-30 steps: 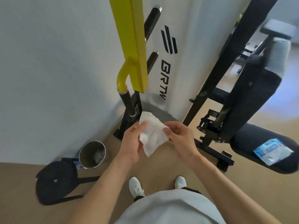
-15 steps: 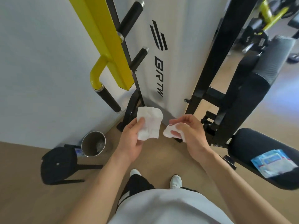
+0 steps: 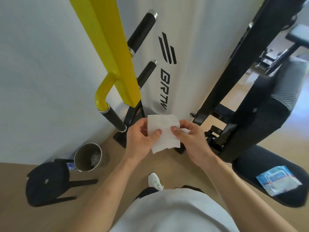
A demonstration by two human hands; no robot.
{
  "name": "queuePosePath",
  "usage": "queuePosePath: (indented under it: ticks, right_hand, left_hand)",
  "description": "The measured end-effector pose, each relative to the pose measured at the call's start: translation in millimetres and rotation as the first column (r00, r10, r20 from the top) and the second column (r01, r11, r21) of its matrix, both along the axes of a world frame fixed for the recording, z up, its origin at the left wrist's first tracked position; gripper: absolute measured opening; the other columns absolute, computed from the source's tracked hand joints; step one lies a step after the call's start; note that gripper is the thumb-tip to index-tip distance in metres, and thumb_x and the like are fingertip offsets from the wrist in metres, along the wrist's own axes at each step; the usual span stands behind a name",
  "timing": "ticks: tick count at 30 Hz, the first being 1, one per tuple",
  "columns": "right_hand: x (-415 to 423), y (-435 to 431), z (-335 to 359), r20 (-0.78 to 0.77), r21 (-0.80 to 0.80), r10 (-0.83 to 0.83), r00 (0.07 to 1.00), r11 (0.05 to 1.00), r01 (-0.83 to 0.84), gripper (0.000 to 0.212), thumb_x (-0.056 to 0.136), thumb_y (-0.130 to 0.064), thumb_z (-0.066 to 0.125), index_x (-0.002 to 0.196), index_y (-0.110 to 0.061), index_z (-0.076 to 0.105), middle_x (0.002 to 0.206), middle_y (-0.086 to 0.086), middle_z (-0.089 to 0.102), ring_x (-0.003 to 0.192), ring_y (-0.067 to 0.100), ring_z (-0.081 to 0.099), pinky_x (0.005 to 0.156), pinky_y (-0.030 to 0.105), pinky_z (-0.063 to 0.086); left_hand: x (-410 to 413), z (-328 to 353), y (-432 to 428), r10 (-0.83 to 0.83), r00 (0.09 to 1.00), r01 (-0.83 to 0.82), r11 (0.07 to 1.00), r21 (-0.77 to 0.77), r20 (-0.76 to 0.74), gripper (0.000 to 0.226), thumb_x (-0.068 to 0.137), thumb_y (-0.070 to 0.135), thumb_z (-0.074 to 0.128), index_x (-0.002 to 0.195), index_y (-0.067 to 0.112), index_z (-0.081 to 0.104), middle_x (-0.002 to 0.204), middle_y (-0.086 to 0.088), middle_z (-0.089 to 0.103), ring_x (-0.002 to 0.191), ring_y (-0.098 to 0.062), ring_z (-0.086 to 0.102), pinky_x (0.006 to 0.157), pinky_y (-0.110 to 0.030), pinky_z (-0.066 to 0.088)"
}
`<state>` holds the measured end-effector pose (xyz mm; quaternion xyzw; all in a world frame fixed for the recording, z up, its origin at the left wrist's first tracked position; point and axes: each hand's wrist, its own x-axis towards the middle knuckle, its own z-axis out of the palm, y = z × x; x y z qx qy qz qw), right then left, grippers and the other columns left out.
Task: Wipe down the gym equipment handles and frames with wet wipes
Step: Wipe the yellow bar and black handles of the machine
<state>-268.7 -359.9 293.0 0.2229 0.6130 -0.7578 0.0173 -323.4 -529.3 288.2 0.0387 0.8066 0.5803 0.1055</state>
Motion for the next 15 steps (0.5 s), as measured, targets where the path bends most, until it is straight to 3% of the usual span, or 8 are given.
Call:
queuePosePath:
  ticks: [3, 10, 12, 15]
  right_hand:
    - [-9.8, 1.3, 0.5, -0.009, -0.020, -0.016, 1.000, 1.000, 0.016, 0.011, 0.094, -0.013, 0.067, 0.100, -0.005, 0.068, 0.089, 0.001, 0.073, 0.094, 0.035, 0.070, 0.080, 0.051, 0.060]
    - [-30.3, 18.9, 5.7, -0.040, -0.388, 0.129, 0.991, 0.912, -0.134, 0.015, 0.090, -0.012, 0.064, 0.100, -0.002, 0.060, 0.092, 0.010, 0.064, 0.087, 0.025, 0.064, 0.068, 0.034, 0.053]
    - [-36.6, 25.3, 4.4, -0.044, -0.435, 0.148, 0.988, 0.888, -0.153, 0.007, 0.087, -0.009, 0.064, 0.086, -0.008, 0.057, 0.085, 0.012, 0.057, 0.082, 0.026, 0.059, 0.067, 0.032, 0.051]
    - [-44.5, 37.1, -0.9, -0.044, -0.449, 0.178, 0.983, 0.876, -0.179, 0.016, 0.088, -0.005, 0.065, 0.079, -0.010, 0.053, 0.089, 0.017, 0.047, 0.095, 0.036, 0.049, 0.069, 0.031, 0.053]
  left_hand:
    - [-14.8, -6.7, -6.1, -0.013, 1.000, 0.012, 0.998, -0.059, -0.014, 0.020, 0.085, 0.024, 0.080, 0.101, 0.014, 0.074, 0.090, 0.007, 0.074, 0.083, -0.012, 0.072, 0.064, -0.019, 0.058]
    - [-37.9, -4.0, -6.0, -0.049, 0.947, -0.061, 0.942, 0.330, 0.317, 0.006, 0.092, 0.013, 0.069, 0.091, 0.017, 0.074, 0.089, 0.003, 0.076, 0.089, -0.015, 0.072, 0.075, -0.031, 0.059]
    - [-40.7, -2.0, -1.2, -0.084, 0.902, -0.132, 0.880, 0.457, 0.423, 0.005, 0.089, 0.016, 0.067, 0.093, 0.015, 0.071, 0.094, -0.004, 0.073, 0.092, -0.021, 0.069, 0.077, -0.037, 0.058]
    - [-39.5, 2.8, 8.9, -0.151, 0.840, -0.224, 0.779, 0.586, 0.521, 0.019, 0.082, 0.023, 0.067, 0.098, 0.013, 0.063, 0.096, -0.007, 0.072, 0.088, -0.018, 0.071, 0.069, -0.031, 0.061]
